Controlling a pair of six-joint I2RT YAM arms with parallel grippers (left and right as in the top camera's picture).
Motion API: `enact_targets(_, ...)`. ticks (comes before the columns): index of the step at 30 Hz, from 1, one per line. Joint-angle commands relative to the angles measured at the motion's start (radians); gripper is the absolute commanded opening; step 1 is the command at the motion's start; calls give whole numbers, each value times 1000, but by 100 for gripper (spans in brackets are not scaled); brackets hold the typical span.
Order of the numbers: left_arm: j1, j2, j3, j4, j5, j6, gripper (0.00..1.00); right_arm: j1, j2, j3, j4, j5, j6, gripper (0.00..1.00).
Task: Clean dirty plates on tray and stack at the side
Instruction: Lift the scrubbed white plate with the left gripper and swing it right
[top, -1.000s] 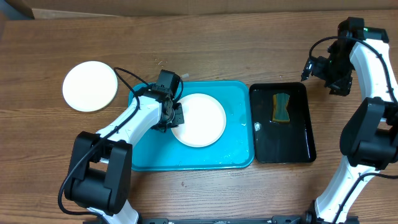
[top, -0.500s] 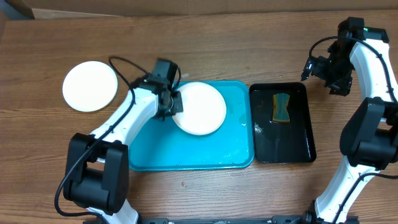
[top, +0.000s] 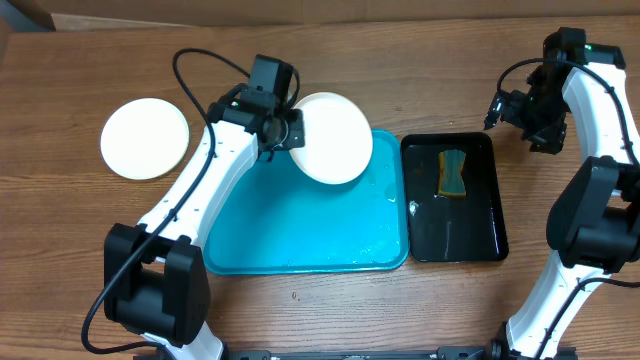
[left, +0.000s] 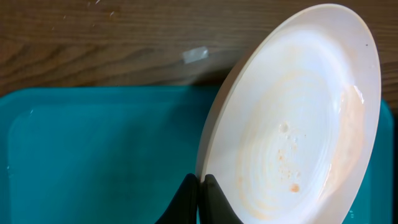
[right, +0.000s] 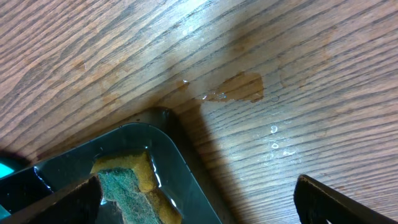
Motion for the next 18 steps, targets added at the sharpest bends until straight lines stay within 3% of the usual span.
enact_targets(1,-38,-26,61,0,3,29,4,1,-35,16,3,0,4,100)
enact_targets(12,-196,-26,117,42,-5,29,4,1,-35,16,3,0,4,100)
enact_targets(18,-343,-26,117,93,-195,26,4,1,-35,16,3,0,4,100)
